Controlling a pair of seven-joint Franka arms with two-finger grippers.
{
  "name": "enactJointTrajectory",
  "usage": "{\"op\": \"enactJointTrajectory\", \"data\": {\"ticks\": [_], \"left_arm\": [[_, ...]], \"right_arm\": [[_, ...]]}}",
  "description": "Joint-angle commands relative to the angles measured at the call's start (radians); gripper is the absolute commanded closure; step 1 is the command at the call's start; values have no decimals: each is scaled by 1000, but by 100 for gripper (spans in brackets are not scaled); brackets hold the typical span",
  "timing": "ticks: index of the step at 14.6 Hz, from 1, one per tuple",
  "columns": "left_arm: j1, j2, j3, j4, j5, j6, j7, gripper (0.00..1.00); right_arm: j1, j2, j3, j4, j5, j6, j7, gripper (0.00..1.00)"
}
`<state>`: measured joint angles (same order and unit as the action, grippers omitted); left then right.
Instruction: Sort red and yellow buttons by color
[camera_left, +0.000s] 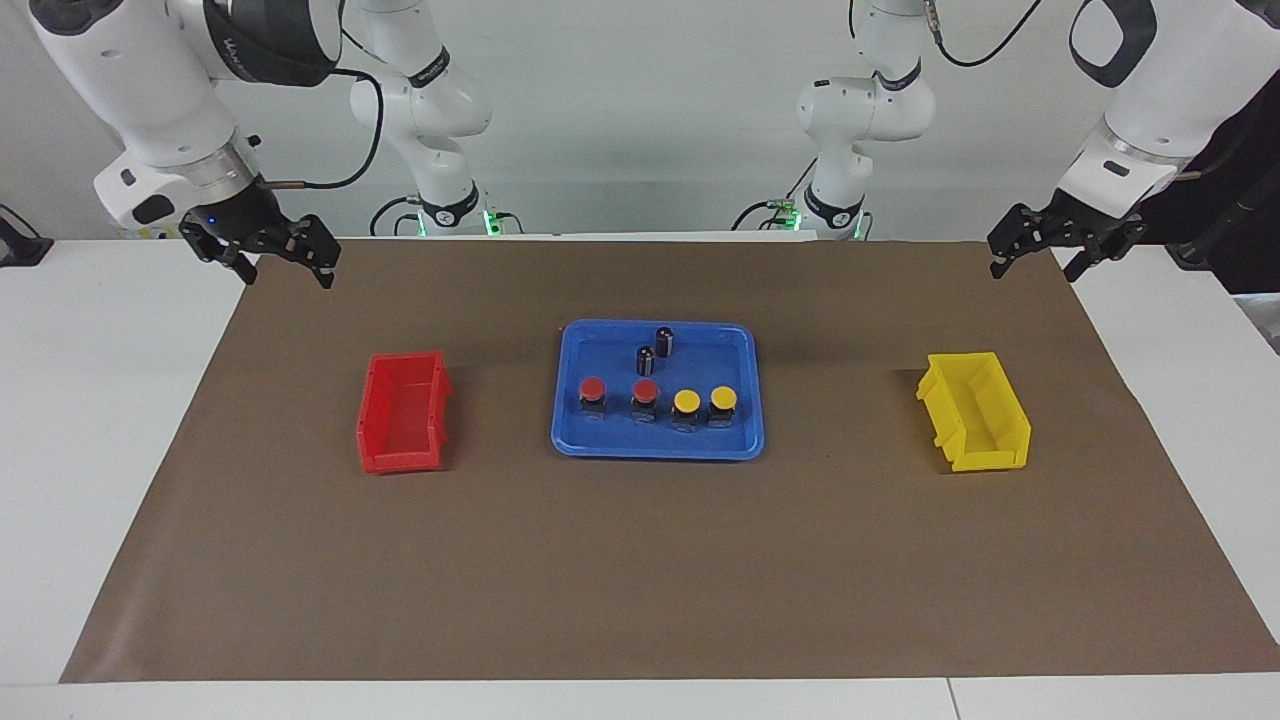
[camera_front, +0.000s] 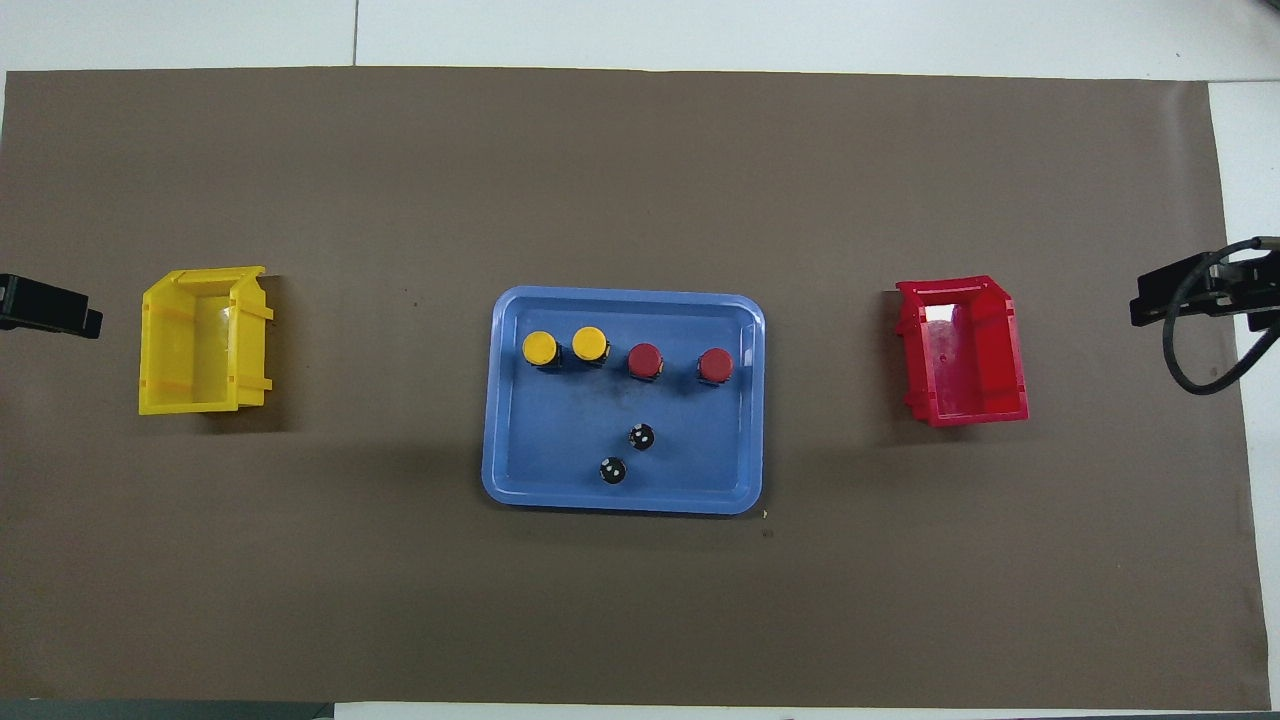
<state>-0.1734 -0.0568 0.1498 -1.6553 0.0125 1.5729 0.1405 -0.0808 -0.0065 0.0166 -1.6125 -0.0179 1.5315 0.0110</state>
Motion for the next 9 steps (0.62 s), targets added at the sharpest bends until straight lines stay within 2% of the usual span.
{"op": "enactJointTrajectory", "data": {"ticks": [1, 9], "left_arm": [[6, -28, -6, -21, 18, -10, 7, 0], [6, -26, -6, -21, 18, -10, 7, 0]], "right_arm": [[-2, -17, 2, -17, 3, 4, -16, 0], [6, -14, 8, -17, 0, 21, -31, 0]]}}
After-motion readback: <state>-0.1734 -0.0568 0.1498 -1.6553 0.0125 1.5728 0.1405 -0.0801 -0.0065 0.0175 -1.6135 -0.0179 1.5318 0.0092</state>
